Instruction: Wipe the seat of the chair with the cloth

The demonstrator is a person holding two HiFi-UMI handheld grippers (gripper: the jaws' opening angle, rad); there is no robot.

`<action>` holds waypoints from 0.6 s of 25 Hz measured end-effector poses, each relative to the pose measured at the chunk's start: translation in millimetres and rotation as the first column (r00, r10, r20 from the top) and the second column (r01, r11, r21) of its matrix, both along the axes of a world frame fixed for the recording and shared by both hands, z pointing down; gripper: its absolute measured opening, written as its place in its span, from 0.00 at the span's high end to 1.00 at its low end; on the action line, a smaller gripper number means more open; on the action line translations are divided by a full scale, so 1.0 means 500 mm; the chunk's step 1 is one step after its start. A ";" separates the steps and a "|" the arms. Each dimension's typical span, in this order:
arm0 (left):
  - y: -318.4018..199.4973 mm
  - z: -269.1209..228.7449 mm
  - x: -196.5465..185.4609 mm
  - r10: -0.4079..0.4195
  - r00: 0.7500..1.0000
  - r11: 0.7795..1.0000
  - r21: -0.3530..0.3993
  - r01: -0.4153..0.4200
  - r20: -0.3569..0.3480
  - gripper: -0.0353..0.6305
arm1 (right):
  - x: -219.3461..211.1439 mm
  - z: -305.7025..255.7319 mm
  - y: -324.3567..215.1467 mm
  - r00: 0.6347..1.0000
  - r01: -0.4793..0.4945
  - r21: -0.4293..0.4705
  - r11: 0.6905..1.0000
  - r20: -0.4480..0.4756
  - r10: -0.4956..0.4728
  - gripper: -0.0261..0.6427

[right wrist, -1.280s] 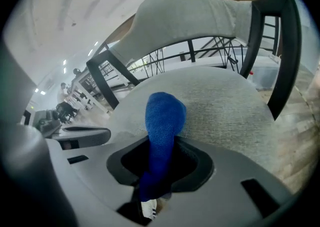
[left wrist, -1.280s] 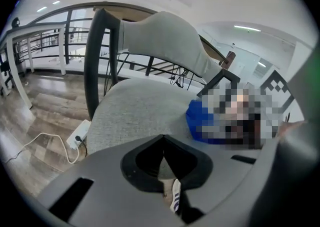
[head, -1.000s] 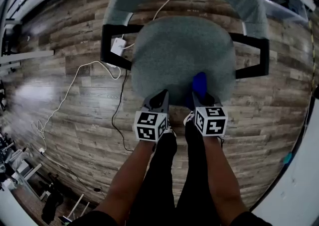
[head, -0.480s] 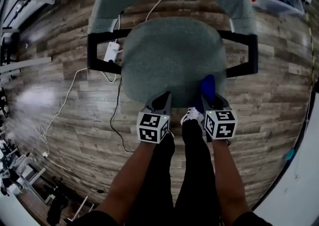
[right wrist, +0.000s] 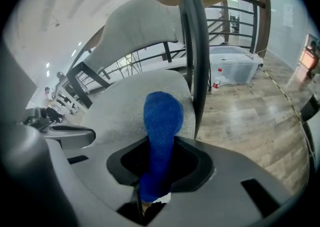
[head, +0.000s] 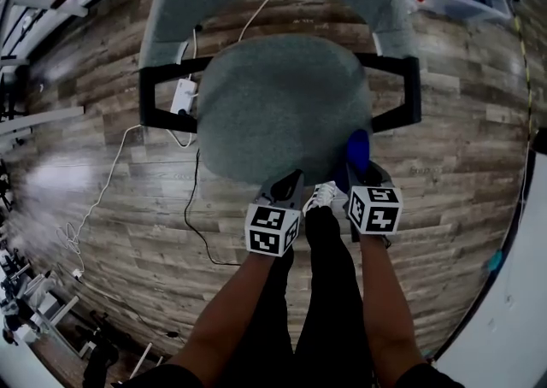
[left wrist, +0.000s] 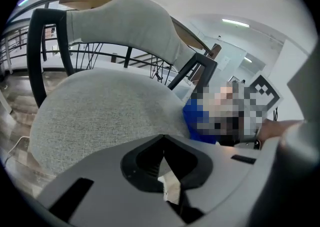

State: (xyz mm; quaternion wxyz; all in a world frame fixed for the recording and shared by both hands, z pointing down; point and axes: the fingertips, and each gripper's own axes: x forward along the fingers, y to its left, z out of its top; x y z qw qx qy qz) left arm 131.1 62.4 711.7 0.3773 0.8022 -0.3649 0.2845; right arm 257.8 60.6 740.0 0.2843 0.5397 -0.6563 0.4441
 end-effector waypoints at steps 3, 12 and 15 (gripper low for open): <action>0.009 -0.020 -0.002 0.001 1.000 1.000 0.001 -0.001 -0.003 0.94 | 0.005 -0.013 0.007 1.000 0.006 0.002 1.000 -0.020 -0.006 0.80; -0.063 -0.212 -0.082 -0.018 0.999 0.991 0.130 0.022 -0.032 0.94 | -0.062 -0.248 -0.046 1.000 0.009 0.231 0.973 -0.016 -0.005 0.80; -0.088 -0.300 -0.127 -0.036 0.999 0.984 0.176 0.041 -0.031 0.94 | -0.111 -0.360 -0.063 0.999 0.046 0.317 0.947 -0.013 -0.044 0.80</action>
